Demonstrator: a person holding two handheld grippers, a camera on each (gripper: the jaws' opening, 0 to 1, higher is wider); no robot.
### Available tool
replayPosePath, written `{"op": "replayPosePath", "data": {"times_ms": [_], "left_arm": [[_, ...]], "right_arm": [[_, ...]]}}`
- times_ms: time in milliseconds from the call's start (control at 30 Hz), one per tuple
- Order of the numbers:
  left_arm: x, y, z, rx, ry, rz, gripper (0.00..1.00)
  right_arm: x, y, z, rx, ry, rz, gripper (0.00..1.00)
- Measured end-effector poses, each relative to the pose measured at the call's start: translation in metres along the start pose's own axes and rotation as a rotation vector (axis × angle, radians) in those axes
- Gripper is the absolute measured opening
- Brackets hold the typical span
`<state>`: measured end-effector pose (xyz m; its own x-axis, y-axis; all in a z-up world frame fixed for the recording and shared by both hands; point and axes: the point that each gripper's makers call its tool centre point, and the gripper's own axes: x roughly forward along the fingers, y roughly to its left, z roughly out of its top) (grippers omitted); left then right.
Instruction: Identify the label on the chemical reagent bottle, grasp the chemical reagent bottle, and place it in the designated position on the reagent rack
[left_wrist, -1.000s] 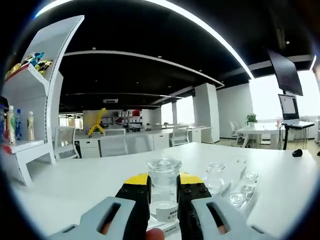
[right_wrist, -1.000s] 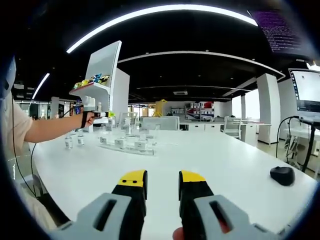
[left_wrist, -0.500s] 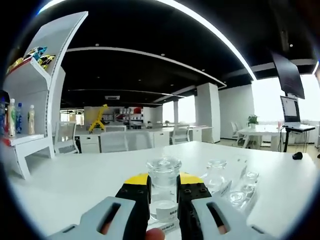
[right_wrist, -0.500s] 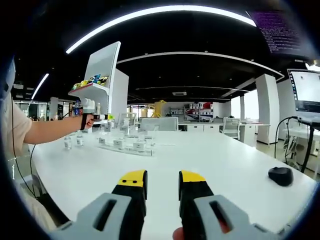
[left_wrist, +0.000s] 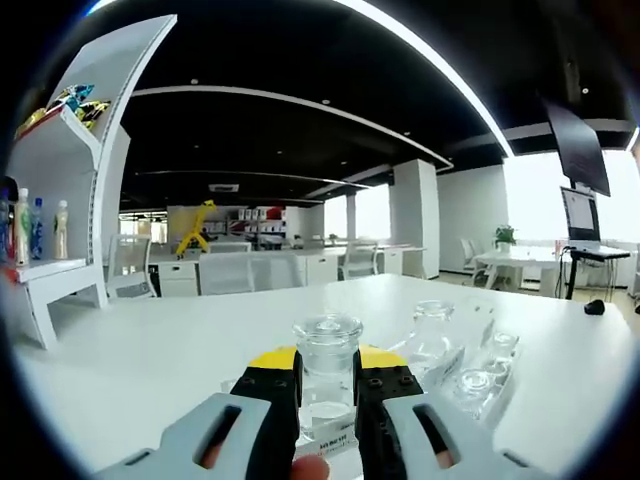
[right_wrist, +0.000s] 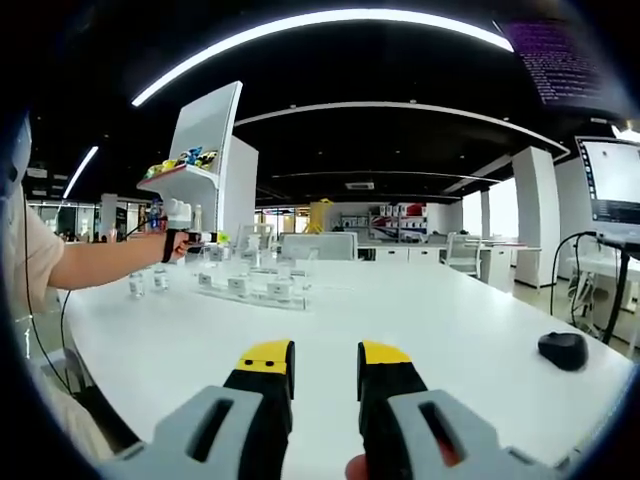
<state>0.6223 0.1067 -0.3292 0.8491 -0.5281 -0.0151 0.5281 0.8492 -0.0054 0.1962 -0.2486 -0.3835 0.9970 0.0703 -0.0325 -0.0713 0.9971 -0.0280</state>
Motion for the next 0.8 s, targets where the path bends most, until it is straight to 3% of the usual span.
{"op": "replayPosePath", "data": {"times_ms": [800], "left_arm": [[0.002, 0.003, -0.013, 0.017, 0.033, 0.006, 0.20]], "right_arm": [[0.002, 0.003, -0.003, 0.005, 0.010, 0.004, 0.25]]}}
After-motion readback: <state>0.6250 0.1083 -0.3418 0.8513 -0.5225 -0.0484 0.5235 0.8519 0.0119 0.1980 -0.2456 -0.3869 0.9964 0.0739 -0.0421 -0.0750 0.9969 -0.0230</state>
